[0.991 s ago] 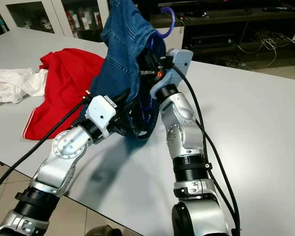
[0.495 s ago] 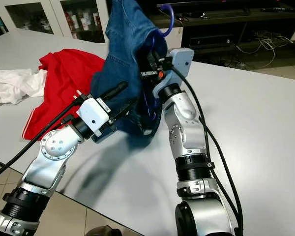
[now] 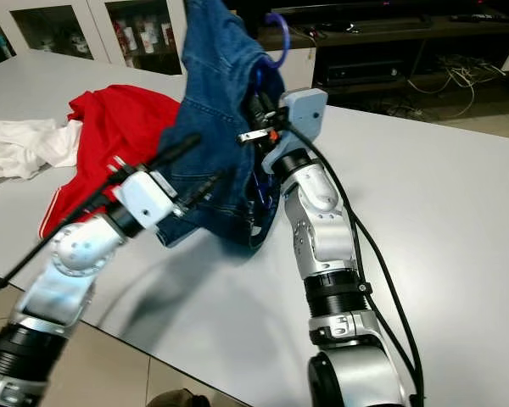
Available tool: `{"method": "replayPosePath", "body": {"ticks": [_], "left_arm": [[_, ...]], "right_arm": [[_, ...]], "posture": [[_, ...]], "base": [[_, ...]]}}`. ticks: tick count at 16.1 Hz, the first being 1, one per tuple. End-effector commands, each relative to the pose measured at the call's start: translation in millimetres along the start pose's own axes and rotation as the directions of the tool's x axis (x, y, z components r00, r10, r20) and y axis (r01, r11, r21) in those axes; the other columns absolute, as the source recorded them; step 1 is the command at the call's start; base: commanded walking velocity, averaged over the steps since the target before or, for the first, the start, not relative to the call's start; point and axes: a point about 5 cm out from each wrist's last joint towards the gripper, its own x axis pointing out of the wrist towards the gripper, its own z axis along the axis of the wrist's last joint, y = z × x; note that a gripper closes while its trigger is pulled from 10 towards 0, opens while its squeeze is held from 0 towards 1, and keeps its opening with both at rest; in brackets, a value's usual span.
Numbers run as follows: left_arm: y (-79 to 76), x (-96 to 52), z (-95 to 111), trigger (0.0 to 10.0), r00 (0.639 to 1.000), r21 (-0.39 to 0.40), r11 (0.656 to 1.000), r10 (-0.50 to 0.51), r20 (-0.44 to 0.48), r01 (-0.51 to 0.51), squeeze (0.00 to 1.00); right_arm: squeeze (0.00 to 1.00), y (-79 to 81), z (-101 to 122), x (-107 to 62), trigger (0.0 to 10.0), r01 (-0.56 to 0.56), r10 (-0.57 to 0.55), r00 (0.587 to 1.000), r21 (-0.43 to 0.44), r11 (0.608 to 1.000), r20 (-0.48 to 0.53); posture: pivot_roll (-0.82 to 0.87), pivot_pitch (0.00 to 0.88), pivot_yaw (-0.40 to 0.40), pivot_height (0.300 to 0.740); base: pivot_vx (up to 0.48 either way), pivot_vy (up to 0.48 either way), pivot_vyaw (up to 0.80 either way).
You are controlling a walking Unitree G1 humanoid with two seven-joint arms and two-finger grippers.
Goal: Hang hanger
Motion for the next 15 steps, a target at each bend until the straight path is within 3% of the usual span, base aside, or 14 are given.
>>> {"method": "replayPosePath", "body": {"ticks": [1,3,4,7,8,9,11,14,15], "left_arm": [[13.5,-1.3,5.6,10.0,1.0,0.058,0.998,0.005,0.019,-0.006,0.0],[36.1,-14.4,7.0,10.0,0.999,0.146,0.988,-0.04,-0.014,0.042,0.0],[44.9,-22.3,5.6,10.0,0.995,0.184,0.979,-0.082,-0.059,0.091,1.0],[50.7,-26.9,4.1,10.0,0.991,0.24,0.964,-0.092,-0.101,0.114,0.98],[46.2,-26.0,3.1,10.0,0.987,0.25,0.958,-0.116,-0.11,0.141,0.0],[43.5,-25.6,2.7,10.0,0.985,0.255,0.955,-0.13,-0.113,0.155,0.0],[43.5,-23.6,11.7,10.0,0.987,0.278,0.948,-0.136,-0.089,0.156,0.0],[65.7,-27.8,28.9,10.0,0.988,0.38,0.913,-0.122,-0.089,0.147,0.0],[71.4,-32.4,35.5,10.0,0.983,0.375,0.909,-0.152,-0.106,0.181,0.0]], "right_arm": [[0.0,2.2,3.0,-1.4,10.0,-0.036,0.038,0.999,-0.045,0.998,0.023],[0.0,2.0,0.5,-8.2,10.0,-0.09,0.092,0.996,-0.131,0.987,0.008],[0.0,0.3,-1.3,-11.4,10.0,-0.103,0.104,0.995,-0.16,0.982,-0.003],[0.0,3.4,-5.0,-16.1,10.0,-0.177,0.175,0.984,-0.268,0.947,-0.032],[0.0,6.7,-7.9,-17.8,10.0,-0.215,0.21,0.976,-0.317,0.924,-0.051],[0.0,8.3,-9.4,-18.5,10.0,-0.232,0.224,0.973,-0.341,0.911,-0.062],[0.0,19.0,-14.0,-21.0,10.0,-0.301,0.291,0.952,-0.436,0.848,-0.091],[0.0,30.9,-18.5,-23.9,10.0,-0.351,0.348,0.932,-0.501,0.791,-0.102],[0.0,32.0,-21.9,-25.8,10.0,-0.365,0.358,0.927,-0.515,0.776,-0.117]], "posture": [[-0.03,0.0,0.058,0.74],[-0.03,0.0,0.058,0.74],[-0.03,0.0,0.058,0.74],[-0.03,0.0,0.058,0.74],[-0.03,0.0,0.058,0.74],[-0.03,0.0,0.058,0.74],[-0.03,0.0,0.056,0.74],[-0.02,0.0,0.044,0.74],[-0.02,0.0,0.039,0.74]], "base": [[0.0,0.0,0.0],[0.0,0.0,0.0],[0.0,0.0,0.0],[0.0,0.0,0.0],[0.0,0.0,0.0],[0.0,0.0,0.0],[0.0,0.0,0.0],[0.0,0.0,0.0],[0.0,0.0,0.0]]}}
